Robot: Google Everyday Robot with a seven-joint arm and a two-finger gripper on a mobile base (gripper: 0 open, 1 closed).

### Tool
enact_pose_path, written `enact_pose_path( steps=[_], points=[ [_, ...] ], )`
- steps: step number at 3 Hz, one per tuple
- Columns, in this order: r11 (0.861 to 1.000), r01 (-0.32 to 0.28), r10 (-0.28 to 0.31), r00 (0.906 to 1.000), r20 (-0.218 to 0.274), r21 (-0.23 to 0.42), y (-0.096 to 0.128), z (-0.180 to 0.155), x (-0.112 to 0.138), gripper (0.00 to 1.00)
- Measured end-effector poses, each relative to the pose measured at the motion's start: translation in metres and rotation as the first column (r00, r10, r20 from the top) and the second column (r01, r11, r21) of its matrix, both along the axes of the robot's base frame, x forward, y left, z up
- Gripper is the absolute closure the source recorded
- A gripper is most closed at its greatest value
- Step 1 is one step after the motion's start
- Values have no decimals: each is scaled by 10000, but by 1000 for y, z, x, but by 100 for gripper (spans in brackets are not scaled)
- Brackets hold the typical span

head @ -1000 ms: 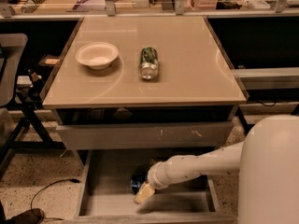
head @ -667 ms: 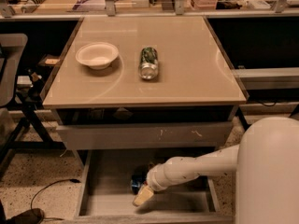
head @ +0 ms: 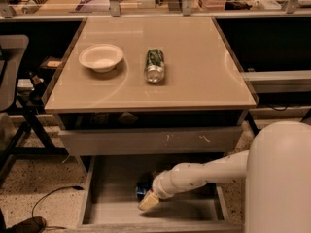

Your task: Pick pepsi can from middle drawer and place on counter

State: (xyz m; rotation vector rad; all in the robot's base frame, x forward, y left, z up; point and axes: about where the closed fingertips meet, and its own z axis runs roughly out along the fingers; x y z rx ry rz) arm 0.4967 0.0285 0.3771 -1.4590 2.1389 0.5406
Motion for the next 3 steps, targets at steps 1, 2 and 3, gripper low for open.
enact_pose_path(
  steps=[1, 2, 3],
  points=[
    [10000, 0, 0, 10000, 0, 0, 0, 0, 0, 41],
    [10000, 0, 0, 10000, 0, 0, 0, 0, 0, 64],
    [10000, -1, 1, 10000, -1, 0, 0, 0, 0, 87]
  ],
)
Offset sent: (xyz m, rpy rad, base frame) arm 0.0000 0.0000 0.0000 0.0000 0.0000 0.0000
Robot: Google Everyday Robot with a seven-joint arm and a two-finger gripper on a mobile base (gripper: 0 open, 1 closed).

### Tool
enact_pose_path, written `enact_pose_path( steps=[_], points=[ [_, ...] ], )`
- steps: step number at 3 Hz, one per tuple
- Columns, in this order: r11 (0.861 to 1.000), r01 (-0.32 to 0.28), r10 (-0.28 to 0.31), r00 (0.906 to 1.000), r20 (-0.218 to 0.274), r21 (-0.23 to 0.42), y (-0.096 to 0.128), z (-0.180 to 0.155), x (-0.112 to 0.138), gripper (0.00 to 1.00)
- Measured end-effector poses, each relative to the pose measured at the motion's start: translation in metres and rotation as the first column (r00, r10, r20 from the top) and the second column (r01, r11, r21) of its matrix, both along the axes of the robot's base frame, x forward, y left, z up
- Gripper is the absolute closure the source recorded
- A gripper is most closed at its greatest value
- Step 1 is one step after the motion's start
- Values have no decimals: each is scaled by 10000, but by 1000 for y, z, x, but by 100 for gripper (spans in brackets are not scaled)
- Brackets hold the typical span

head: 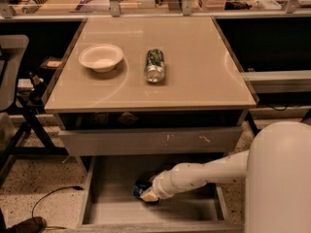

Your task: Pick pepsi can from middle drawer and place on counter

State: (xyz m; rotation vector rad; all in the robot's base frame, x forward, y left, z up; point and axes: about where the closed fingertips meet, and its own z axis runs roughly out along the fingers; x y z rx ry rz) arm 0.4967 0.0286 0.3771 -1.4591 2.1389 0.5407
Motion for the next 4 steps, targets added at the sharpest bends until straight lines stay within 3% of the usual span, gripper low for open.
enact_pose_path(
  steps=[1, 3, 4],
  points=[
    [10000, -1, 1, 10000, -1, 1, 0, 0, 0, 100],
    [9997, 202, -203, 9998, 59, 147, -7, 11, -3, 100],
    [9972, 726, -730, 9971, 232, 161, -25, 32, -10, 100]
  ],
)
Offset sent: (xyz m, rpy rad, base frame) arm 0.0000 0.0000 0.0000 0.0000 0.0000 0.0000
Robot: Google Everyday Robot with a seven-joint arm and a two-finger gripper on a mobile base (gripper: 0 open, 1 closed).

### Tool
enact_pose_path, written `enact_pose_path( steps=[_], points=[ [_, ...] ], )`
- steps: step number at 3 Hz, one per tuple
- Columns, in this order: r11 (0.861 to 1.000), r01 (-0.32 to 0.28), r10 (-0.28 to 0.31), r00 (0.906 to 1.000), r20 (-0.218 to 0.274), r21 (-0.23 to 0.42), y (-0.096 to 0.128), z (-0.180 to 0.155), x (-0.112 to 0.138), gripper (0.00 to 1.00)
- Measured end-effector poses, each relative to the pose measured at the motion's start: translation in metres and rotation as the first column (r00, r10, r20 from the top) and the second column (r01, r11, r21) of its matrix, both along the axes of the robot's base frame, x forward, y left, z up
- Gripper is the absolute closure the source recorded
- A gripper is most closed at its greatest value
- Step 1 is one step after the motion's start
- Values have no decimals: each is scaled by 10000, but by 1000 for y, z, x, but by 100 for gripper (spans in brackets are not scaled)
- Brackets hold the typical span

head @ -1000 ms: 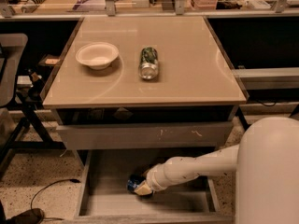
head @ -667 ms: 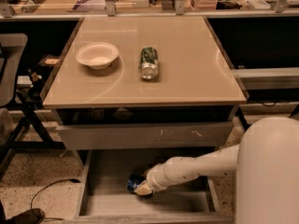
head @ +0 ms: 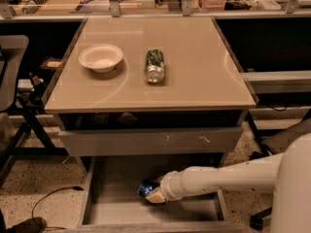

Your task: Pick pepsi can from middle drawer and place on counter

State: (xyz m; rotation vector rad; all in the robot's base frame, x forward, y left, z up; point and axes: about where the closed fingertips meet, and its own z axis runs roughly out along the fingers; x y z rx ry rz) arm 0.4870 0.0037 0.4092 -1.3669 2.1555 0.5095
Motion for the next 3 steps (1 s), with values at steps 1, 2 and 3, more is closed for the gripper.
enact_pose_path(
  steps=[1, 2, 3],
  points=[
    [9984, 538, -535, 9984, 174, -166, -26, 22, -11, 100],
    [9932, 1018, -1005, 9946, 241, -568, -49, 48, -20, 100],
    [9833, 1383, -1367, 9904, 217, -1181, -73, 84, -27, 100]
  ],
)
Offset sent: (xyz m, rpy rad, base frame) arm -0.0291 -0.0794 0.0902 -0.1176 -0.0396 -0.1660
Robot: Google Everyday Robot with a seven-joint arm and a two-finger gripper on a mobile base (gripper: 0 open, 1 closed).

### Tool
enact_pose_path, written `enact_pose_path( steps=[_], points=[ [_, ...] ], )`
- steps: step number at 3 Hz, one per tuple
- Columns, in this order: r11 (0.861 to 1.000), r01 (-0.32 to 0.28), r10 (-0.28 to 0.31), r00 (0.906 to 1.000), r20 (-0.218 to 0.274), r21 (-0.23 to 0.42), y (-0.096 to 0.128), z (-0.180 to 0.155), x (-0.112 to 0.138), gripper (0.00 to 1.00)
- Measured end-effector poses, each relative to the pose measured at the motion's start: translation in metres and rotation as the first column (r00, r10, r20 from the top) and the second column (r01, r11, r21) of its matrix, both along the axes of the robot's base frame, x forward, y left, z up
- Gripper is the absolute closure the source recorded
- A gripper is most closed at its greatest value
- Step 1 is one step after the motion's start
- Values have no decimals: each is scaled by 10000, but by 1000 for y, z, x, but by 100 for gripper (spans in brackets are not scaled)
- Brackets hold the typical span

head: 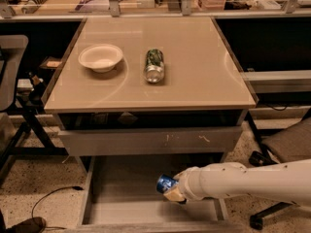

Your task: Pick pepsi can from middle drawer and place on counter

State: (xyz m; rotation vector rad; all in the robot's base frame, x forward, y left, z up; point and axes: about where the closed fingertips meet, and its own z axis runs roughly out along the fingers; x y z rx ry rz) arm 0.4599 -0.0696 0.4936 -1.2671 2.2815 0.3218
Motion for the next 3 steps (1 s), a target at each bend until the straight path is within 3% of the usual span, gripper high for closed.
enact_pose_path(
  steps=[1, 3],
  points=[
    [9987, 177, -181, 9998, -87, -486, -21, 42, -10, 100],
    [9972, 477, -483, 9988, -103, -568, -39, 71, -13, 100]
  ],
)
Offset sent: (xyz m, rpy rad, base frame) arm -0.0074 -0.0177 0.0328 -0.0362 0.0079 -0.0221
